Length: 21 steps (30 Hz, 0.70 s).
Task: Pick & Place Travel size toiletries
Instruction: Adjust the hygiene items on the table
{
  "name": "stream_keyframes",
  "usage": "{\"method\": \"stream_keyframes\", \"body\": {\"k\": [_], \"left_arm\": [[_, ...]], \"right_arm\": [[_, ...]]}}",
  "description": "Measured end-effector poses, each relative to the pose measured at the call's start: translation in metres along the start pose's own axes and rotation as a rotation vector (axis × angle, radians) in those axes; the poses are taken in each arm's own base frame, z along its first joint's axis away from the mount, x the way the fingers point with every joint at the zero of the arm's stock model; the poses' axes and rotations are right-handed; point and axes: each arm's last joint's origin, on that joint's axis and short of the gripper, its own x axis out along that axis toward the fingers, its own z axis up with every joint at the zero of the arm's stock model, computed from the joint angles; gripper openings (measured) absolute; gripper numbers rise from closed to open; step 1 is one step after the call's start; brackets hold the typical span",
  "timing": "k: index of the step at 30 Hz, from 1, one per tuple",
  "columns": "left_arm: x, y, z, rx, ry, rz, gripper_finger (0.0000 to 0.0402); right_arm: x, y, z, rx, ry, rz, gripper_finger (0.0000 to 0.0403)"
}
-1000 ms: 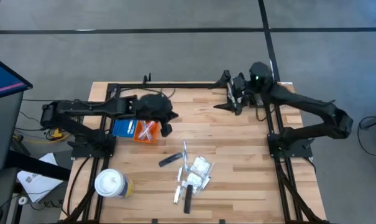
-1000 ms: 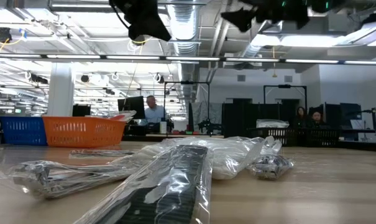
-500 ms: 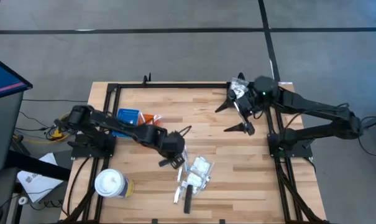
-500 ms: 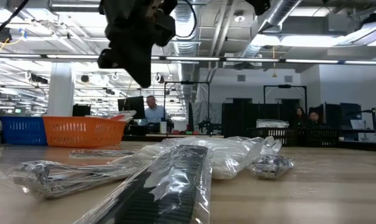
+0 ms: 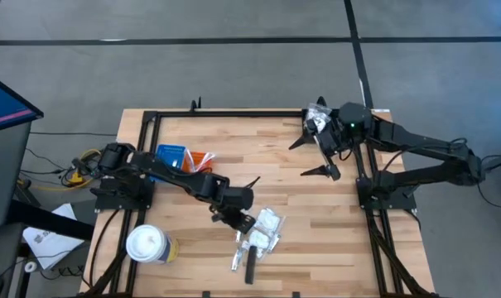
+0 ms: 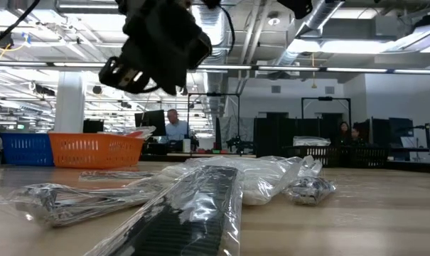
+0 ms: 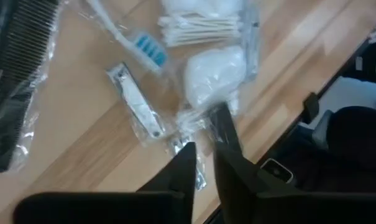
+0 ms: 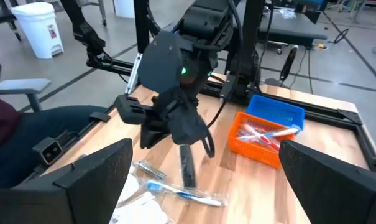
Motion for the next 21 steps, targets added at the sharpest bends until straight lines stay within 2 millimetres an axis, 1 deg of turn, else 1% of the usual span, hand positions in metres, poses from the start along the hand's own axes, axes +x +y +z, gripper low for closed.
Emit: {"method": "stream_keyframes", "body": {"k": [5,8,13,19,21], "left_arm": [[0.004,0.002,0.008,-0.015,-0.008,-0.014,0.0102],[0.005,0.004,0.015,-0.019,-0.024,-0.019,0.0116],[0.007,0.005,0.018,-0.014,-0.061,0.001,0.0112],[0.01,0.003,0.01,-0.014,-0.149,0.047,0.0107],[0.015,0.001,0.007,-0.006,-0.169,0.068,0.0107]], "right_arm": [[-0.004,-0.006,-0.003,-0.01,0.011,-0.031,0.0398],[-0.007,-0.01,-0.004,-0.007,0.018,-0.052,0.0396],[-0.011,-0.016,-0.006,-0.016,0.02,-0.085,0.0398],[-0.016,-0.023,-0.005,-0.04,-0.003,-0.13,0.0396],[-0.017,-0.026,-0.005,-0.04,-0.007,-0.145,0.0396]]}}
